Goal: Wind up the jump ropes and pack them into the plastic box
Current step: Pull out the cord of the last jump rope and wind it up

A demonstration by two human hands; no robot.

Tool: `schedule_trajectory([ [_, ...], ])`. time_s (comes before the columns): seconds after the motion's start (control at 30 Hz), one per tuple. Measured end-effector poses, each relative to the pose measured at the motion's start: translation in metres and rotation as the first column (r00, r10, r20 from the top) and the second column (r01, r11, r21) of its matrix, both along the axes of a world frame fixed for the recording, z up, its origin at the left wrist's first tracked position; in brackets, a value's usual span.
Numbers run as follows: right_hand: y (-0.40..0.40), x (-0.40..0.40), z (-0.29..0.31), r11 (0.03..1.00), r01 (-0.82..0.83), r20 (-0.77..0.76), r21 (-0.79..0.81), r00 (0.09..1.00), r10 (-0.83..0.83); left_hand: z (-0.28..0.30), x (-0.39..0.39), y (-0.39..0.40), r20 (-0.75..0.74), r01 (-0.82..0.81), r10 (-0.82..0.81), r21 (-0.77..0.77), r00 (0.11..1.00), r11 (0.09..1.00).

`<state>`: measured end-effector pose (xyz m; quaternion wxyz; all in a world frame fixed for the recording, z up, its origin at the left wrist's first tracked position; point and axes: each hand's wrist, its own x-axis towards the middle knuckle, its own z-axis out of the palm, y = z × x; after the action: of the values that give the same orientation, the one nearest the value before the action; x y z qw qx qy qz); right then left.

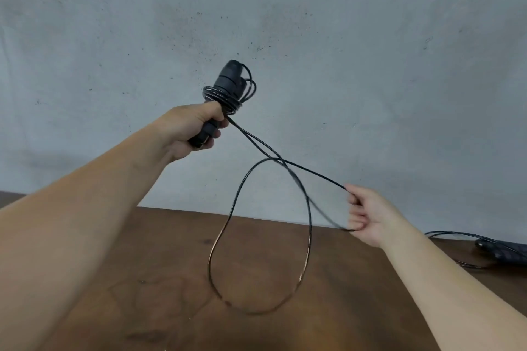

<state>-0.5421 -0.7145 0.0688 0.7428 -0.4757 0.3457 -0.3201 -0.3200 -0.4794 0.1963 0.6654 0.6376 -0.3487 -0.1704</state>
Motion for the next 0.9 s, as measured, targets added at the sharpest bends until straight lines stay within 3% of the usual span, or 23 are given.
schedule_trajectory([
  [0.1, -0.013, -0.02, -0.006, 0.953, 0.211, 0.081, 0.215, 0.969, -0.233, -0.003, 0.004, 0.003, -0.053, 0.02, -0.021, -0.026, 0.998, 0.999],
  [0.23, -0.023, -0.041, -0.011, 0.913, 0.265, 0.181, 0.309, 0.927, -0.329, -0.009, 0.001, 0.001, -0.125, 0.032, -0.04, -0.062, 0.991, 0.998],
  [0.3, -0.024, -0.048, -0.016, 0.963, 0.179, 0.111, 0.202, 0.973, -0.204, -0.011, -0.001, -0.001, -0.121, 0.016, -0.023, -0.056, 0.992, 0.998],
  [0.37, -0.02, -0.048, -0.021, 0.996, 0.084, -0.166, -0.028, 0.982, -0.087, -0.012, -0.007, -0.003, -0.091, 0.022, -0.025, -0.034, 0.996, 0.999],
  [0.43, -0.013, -0.043, -0.024, 0.966, -0.055, -0.452, -0.252, 0.889, -0.067, -0.013, -0.018, -0.008, -0.05, 0.079, -0.079, 0.006, 0.996, 0.997],
  [0.5, -0.003, -0.029, -0.02, 0.872, -0.211, -0.647, -0.442, 0.748, -0.147, -0.014, -0.03, -0.015, -0.021, 0.147, -0.146, 0.043, 0.989, 0.988],
  [0.57, 0.013, -0.014, -0.011, 0.67, -0.255, -0.634, -0.697, 0.656, -0.41, -0.014, -0.04, -0.022, -0.001, 0.178, -0.178, 0.065, 0.984, 0.982],
  [0.63, 0.044, -0.003, 0.005, 0.482, -0.144, -0.413, -0.864, 0.75, -0.517, -0.014, -0.049, -0.029, 0.02, 0.178, -0.181, 0.083, 0.983, 0.98],
  [0.67, 0.062, 0.003, 0.014, 0.479, -0.097, -0.342, -0.873, 0.82, -0.458, -0.013, -0.052, -0.032, 0.029, 0.176, -0.179, 0.088, 0.983, 0.98],
  [0.73, 0.094, 0.018, 0.027, 0.562, -0.145, -0.367, -0.814, 0.879, -0.305, -0.012, -0.057, -0.036, 0.035, 0.172, -0.176, 0.096, 0.984, 0.98],
  [0.83, 0.104, 0.042, 0.018, 0.519, -0.318, -0.527, -0.794, 0.786, -0.324, -0.011, -0.064, -0.04, 0.041, 0.18, -0.185, 0.102, 0.982, 0.978],
  [0.9, 0.1, 0.049, 0.008, 0.458, -0.335, -0.525, -0.823, 0.758, -0.388, -0.011, -0.064, -0.039, 0.045, 0.18, -0.186, 0.105, 0.982, 0.978],
])
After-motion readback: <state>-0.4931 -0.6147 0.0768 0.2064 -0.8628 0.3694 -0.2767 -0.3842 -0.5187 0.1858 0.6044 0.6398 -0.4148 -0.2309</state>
